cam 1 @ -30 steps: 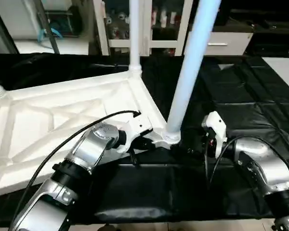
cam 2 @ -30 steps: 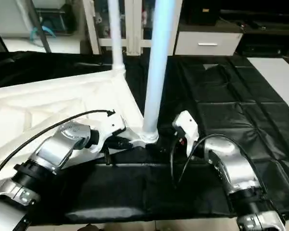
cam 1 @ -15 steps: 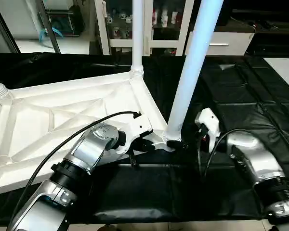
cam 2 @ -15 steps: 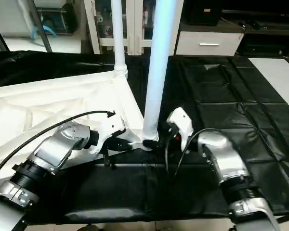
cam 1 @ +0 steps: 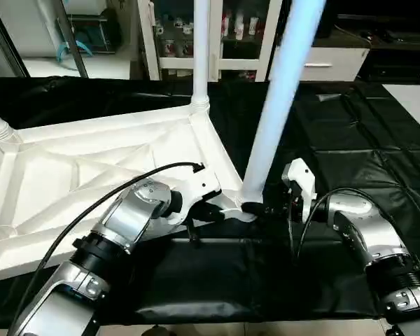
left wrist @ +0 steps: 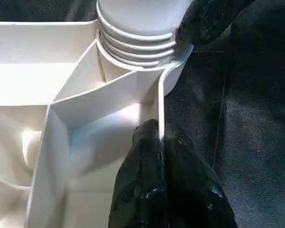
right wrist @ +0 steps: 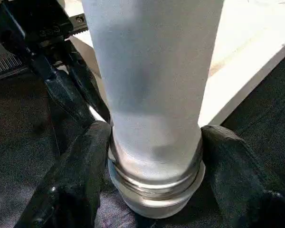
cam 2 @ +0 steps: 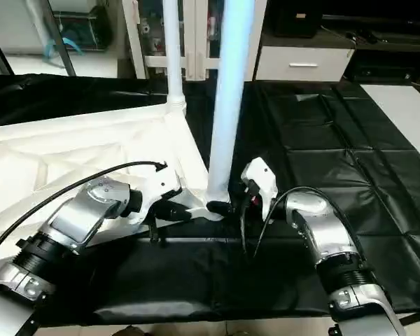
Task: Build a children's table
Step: Rotate leg to tighten
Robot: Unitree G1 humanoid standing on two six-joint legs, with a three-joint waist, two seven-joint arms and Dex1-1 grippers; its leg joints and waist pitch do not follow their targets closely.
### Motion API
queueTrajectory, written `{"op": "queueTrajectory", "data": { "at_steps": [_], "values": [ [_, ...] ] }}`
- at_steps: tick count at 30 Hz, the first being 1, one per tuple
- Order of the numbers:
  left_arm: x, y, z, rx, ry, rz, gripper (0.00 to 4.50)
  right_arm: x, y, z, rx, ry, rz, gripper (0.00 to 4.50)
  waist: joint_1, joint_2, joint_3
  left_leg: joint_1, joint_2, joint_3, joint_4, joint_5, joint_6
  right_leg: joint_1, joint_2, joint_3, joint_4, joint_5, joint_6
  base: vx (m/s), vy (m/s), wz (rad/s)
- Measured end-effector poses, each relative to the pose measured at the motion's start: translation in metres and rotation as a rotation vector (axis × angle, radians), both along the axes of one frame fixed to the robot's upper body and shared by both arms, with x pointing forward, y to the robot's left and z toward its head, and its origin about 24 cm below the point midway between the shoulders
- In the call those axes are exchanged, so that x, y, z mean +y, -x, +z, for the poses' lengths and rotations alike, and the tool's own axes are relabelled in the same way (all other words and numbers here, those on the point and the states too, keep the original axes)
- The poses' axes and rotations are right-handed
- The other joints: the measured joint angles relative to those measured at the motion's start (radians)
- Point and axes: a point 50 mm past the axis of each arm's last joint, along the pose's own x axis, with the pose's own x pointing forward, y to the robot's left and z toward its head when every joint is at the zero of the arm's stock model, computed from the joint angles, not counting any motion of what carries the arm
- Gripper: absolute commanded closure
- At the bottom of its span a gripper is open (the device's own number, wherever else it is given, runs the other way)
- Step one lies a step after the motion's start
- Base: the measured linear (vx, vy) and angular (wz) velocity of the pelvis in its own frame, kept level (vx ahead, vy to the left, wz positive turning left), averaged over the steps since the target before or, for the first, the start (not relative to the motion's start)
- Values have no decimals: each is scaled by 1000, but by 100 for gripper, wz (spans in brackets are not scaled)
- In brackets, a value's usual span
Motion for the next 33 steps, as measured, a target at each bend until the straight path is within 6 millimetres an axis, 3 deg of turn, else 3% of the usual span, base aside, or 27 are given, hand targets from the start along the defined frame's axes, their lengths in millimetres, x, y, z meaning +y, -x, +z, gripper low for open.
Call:
{"op": "queueTrajectory", "data": {
  "at_steps": [17, 22, 28, 33],
  "values": [
    [1, -1, -1, 0, -6, 24, 450, 5, -2, -8, -2, -31, -50, 189, -7, 0, 0, 3, 0, 0, 1, -1, -2, 2, 0, 0, 3, 1, -1, 0, 0, 0],
    [-4, -14, -5, -25, -5, 143, 450, 21, -12, -15, -19, -64, -263, 189, -26, -1, -1, 6, 0, 0, 2, 0, -4, 4, 0, 0, 3, 1, -1, 0, 0, 0],
    [-12, -26, -7, -59, -8, 242, 450, 39, -24, -18, -18, -78, -445, 189, -37, -1, -1, 6, 0, 0, 2, 0, -4, 4, 0, 1, 2, 0, 1, 0, 0, 0],
    [-21, -45, -5, -138, -43, 381, 450, 74, -47, -12, -39, -34, -743, 189, -53, 0, -1, 4, -1, -1, 1, 0, -4, -1, 0, 0, 1, 1, 1, 0, 0, 0]
  ]
}}
